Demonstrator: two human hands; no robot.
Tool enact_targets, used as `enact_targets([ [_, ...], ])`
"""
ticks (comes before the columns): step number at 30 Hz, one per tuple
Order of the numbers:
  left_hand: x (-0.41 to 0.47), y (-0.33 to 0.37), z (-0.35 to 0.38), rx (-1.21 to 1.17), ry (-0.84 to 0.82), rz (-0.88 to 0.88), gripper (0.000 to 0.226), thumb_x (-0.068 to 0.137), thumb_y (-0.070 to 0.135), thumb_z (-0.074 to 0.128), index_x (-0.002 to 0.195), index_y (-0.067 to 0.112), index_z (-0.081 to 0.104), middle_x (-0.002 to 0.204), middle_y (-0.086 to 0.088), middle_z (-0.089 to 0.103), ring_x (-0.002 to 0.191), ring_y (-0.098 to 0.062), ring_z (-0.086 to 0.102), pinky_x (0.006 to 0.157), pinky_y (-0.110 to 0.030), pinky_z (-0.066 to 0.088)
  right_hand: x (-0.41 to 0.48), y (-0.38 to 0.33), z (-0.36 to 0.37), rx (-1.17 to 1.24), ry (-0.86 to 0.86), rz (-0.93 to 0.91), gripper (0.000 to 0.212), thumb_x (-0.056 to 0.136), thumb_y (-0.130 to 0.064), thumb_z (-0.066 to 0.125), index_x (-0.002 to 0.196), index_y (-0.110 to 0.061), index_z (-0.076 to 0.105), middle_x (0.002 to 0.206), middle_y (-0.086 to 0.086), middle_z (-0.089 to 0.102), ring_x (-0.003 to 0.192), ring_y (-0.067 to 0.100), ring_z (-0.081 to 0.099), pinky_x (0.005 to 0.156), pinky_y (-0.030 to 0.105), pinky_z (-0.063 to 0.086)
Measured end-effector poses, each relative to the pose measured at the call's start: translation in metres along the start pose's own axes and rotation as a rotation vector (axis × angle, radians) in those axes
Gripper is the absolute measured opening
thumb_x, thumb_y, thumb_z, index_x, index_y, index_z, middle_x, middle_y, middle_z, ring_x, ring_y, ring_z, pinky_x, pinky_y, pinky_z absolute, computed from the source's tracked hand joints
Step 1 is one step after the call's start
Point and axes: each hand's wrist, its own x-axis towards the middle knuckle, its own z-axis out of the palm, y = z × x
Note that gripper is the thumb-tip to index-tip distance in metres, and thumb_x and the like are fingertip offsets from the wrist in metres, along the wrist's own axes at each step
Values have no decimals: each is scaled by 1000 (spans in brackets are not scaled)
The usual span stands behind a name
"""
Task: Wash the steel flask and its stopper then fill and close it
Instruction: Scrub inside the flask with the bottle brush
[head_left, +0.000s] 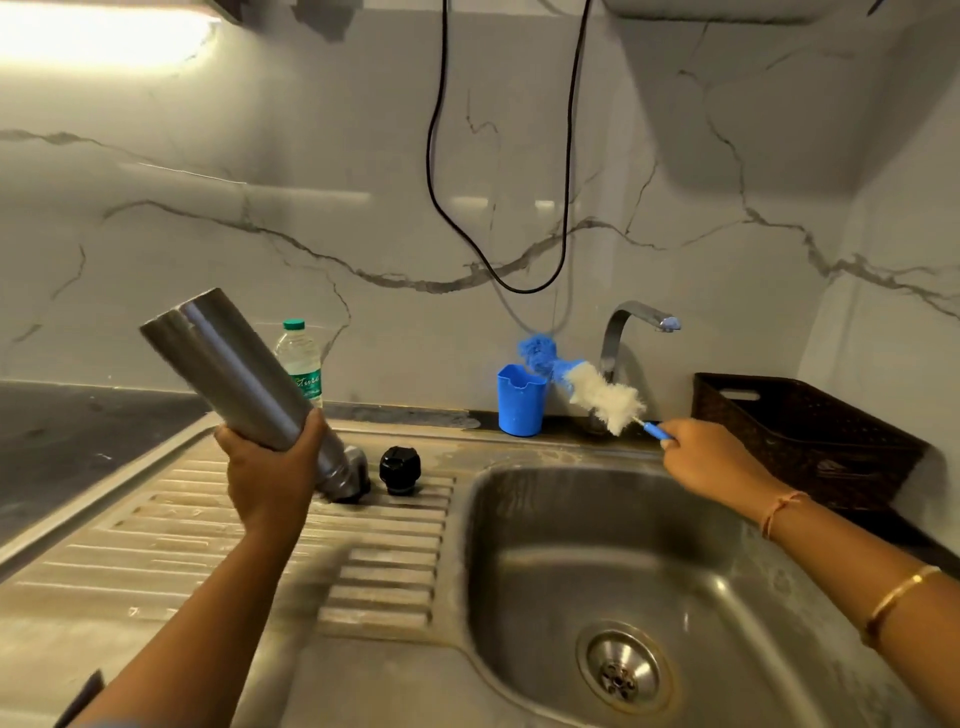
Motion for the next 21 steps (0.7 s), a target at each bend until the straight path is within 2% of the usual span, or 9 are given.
enact_targets([
  [2,-9,13,15,-54,-61,-7,79,80,35,72,137,4,28,124,-19,54,102,-32,59,80,-35,48,-11,5,5,61,-6,-2,23,97,-13,41,102,-4,62,79,7,54,68,20,52,56,28,35],
  [5,-21,25,44,-80,-198,-20,74,79,38,72,132,9,30,114,-12,56,90,-27,60,79,-38,52,-29,9,13,162,0,15,23,96,-18,47,98,-6,65,71,3,53,72,24,54,59,28,33],
  [7,-30,34,65,-98,-307,-27,70,80,37,71,130,12,29,108,-7,55,84,-22,59,73,-33,50,-44,12,16,236,8,9,19,96,-21,49,99,-11,66,66,-2,51,66,18,52,57,27,33],
  [9,-37,43,87,-165,-383,-65,71,80,35,71,130,12,27,109,-7,53,84,-20,59,74,-32,49,-62,17,17,295,9,-30,12,96,-21,50,96,-18,62,67,-5,53,61,9,49,52,20,33],
  [12,-40,59,118,-329,-463,-238,71,82,35,70,130,13,23,101,-6,51,82,-20,60,79,-38,53,-86,30,20,381,3,-72,14,95,-22,52,84,-17,58,62,-5,51,53,6,45,51,20,33],
  [16,-34,77,149,-595,-503,-523,61,83,35,68,120,16,23,95,-10,48,78,-25,60,73,-46,53,-109,49,21,442,-9,-58,15,96,-25,50,82,-22,56,54,-3,43,44,3,38,46,21,30],
  [19,-21,77,169,-716,-471,-654,69,81,35,71,126,12,25,107,-15,53,80,-29,63,63,-49,53,-121,60,17,485,27,-33,12,96,-24,49,89,-19,58,53,-2,45,44,2,43,46,18,33],
  [21,-12,75,182,-731,-462,-676,76,79,37,73,133,10,26,116,-17,55,83,-31,65,60,-49,54,-124,67,15,464,32,-36,12,96,-26,49,92,-20,58,58,-1,50,48,3,44,49,18,34],
])
